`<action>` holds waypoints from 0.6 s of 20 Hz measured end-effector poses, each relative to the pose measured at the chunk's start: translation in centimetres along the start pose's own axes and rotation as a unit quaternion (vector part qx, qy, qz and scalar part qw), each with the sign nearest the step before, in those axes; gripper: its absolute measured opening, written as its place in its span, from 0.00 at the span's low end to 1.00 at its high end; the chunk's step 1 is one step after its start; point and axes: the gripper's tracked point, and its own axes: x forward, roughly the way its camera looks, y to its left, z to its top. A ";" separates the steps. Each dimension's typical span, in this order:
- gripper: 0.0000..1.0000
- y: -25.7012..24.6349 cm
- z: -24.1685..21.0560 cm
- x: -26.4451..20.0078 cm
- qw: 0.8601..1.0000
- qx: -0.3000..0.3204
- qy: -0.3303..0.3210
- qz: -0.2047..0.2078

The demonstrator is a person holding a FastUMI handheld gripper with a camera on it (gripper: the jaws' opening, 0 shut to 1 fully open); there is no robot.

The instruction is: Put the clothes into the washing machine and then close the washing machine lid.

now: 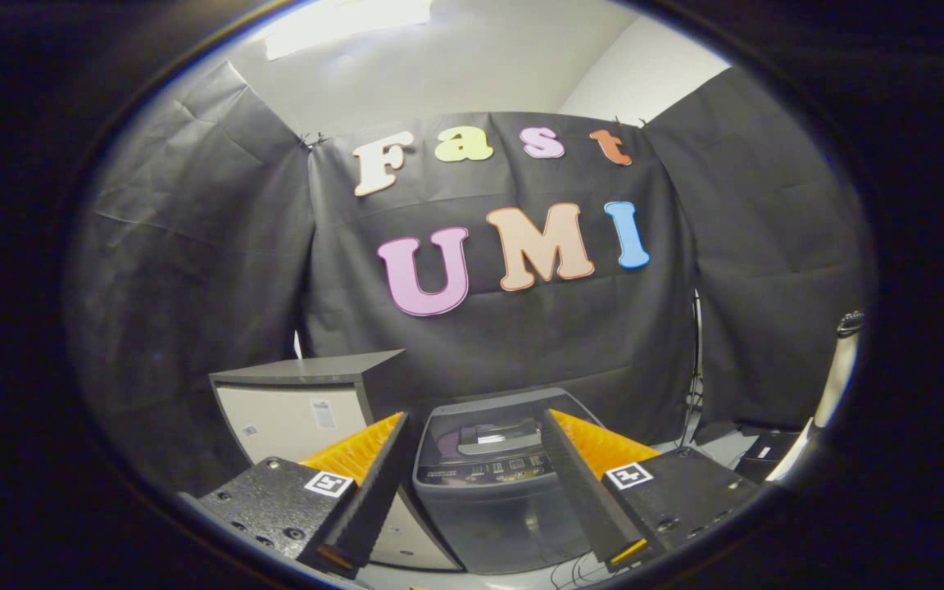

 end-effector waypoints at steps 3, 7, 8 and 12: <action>0.96 0.3 -0.1 0.0 1.000 -0.008 0.002 0.004; 0.96 0.4 0.1 -0.3 1.000 -0.015 -0.002 0.008; 0.96 0.3 0.2 -0.3 1.000 -0.016 -0.004 0.008; 0.96 -0.3 0.5 -0.6 1.000 -0.017 -0.016 0.007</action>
